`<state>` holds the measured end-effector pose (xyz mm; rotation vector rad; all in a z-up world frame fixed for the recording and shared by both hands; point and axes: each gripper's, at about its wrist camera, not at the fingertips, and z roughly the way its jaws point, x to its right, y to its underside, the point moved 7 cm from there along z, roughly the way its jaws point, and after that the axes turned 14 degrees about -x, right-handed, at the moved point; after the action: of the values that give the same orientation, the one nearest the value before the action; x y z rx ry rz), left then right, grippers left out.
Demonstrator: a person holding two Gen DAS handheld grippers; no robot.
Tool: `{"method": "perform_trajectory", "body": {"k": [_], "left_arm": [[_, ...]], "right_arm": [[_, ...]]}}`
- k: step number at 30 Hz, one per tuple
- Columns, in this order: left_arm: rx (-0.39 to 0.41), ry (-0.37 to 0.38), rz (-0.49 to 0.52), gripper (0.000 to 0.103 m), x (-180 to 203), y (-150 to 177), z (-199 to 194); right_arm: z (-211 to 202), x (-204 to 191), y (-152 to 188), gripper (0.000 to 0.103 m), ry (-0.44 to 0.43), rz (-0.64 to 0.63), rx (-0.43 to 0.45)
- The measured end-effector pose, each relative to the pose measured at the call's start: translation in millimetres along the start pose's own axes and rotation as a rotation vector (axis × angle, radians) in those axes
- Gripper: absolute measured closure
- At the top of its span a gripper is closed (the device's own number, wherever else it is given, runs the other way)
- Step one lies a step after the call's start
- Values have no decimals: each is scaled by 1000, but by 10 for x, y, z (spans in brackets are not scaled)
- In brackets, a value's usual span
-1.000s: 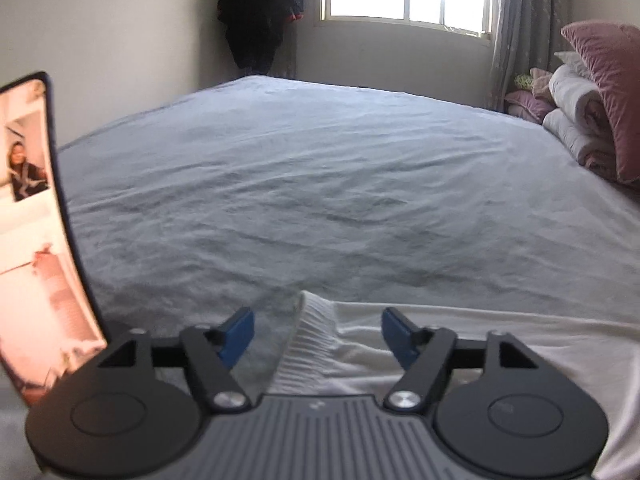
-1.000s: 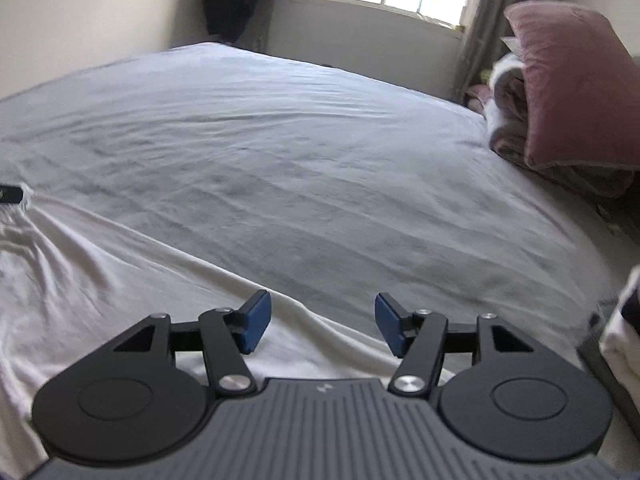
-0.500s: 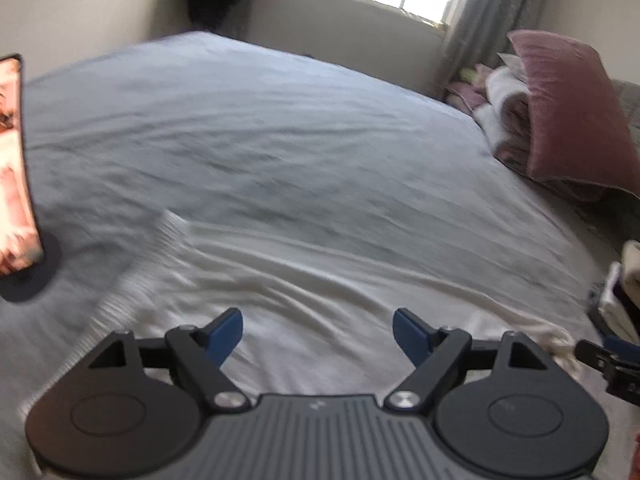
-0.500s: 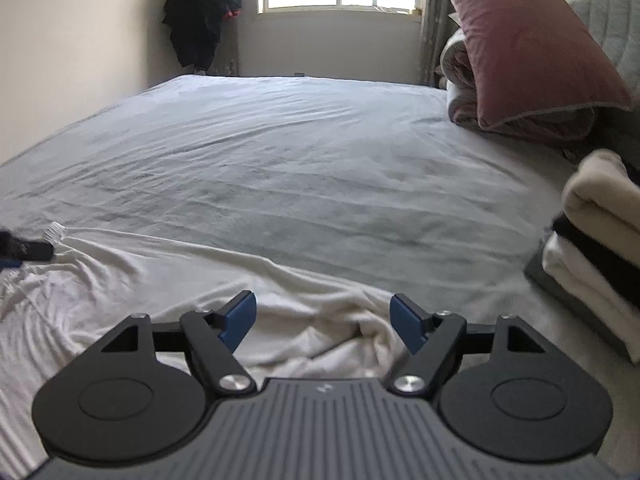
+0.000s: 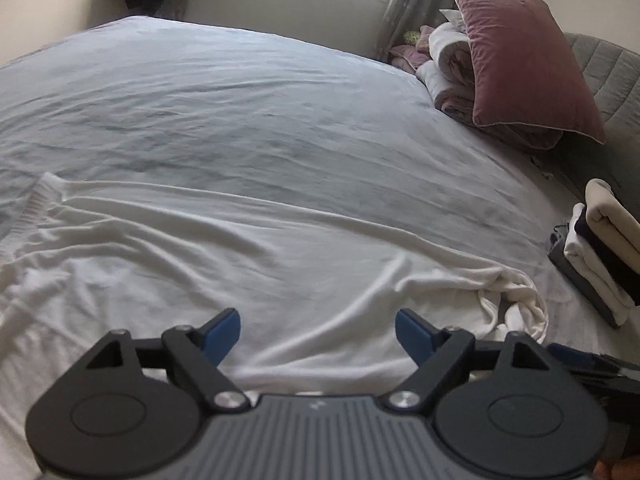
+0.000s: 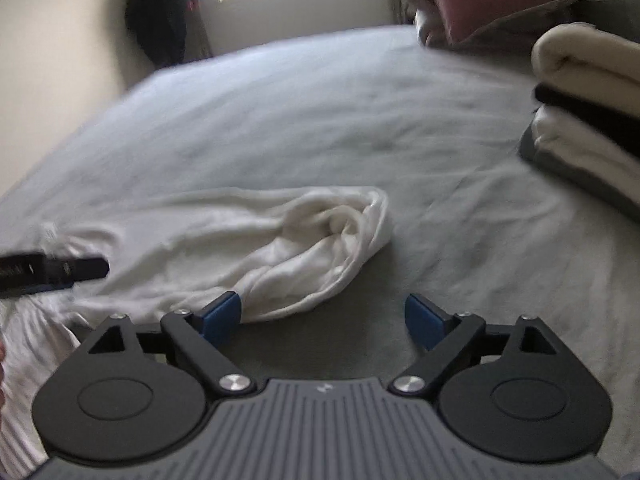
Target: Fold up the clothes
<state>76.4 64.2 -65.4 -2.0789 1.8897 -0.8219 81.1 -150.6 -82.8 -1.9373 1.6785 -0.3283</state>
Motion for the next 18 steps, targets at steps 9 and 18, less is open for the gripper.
{"method": "perform_trajectory", "body": {"k": [9, 18], "left_arm": [[-9, 50, 12, 17, 115, -38, 38], [2, 102, -47, 18, 14, -111, -30]], "right_arm": [[104, -158, -220, 62, 69, -48, 107], [-54, -318, -291, 90, 5, -97, 196]]}}
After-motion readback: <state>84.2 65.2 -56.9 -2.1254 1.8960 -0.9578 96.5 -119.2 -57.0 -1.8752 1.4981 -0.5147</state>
